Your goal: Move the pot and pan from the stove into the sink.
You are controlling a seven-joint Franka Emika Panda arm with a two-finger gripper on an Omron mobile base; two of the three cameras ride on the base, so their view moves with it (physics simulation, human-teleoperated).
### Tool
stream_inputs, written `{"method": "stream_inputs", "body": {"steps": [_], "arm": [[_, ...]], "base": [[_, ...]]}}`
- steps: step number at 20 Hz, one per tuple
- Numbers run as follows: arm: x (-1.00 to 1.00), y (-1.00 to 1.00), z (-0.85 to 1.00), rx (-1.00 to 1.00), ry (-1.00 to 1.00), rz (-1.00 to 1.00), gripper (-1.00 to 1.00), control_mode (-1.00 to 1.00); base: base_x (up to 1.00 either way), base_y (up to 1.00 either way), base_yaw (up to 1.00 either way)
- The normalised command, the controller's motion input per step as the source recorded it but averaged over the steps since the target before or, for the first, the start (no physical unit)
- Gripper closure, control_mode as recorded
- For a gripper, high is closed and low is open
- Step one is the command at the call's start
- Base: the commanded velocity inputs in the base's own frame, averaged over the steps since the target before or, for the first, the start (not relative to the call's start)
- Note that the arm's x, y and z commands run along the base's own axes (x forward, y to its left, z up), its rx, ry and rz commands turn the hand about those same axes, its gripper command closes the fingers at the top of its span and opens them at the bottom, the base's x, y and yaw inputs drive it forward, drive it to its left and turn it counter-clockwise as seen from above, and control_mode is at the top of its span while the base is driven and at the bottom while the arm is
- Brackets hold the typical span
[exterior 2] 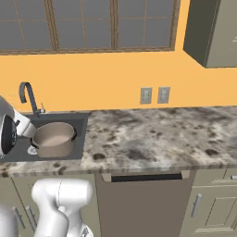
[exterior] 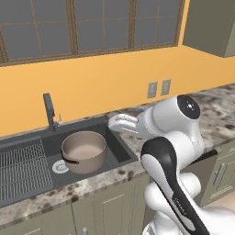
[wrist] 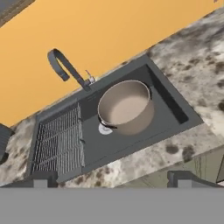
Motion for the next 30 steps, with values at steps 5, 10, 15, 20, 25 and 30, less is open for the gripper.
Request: {"method": "stream_inputs", "body": {"steps": [5, 10, 15, 20, 25, 30], "arm": [[-0.88, -0.26, -0.09, -0.14, 0.01, 0.17, -1.0, -1.0], [-0.82, -0.38, -0.06, -0.01, -0.11, 0.12, -1.0, -1.0], [-0.03, 0.0, 0.0, 0.0, -0.01, 0.0, -1.0, 1.0], [0.0, 0.0, 0.0, 0.0, 0.0, 0.0, -1.0, 1.0], [0.0, 0.0, 0.0, 0.0, 0.0, 0.0, -1.0, 1.0], [0.0, 0.0, 0.0, 0.0, 0.0, 0.0, -1.0, 1.0]], "base": [[0.0, 0.0, 0.0], [0.0, 0.0, 0.0], [-0.1, -0.01, 0.02], [-0.49, 0.03, 0.33], [-0.42, 0.04, 0.36], [-0.2, 0.17, 0.41]]}}
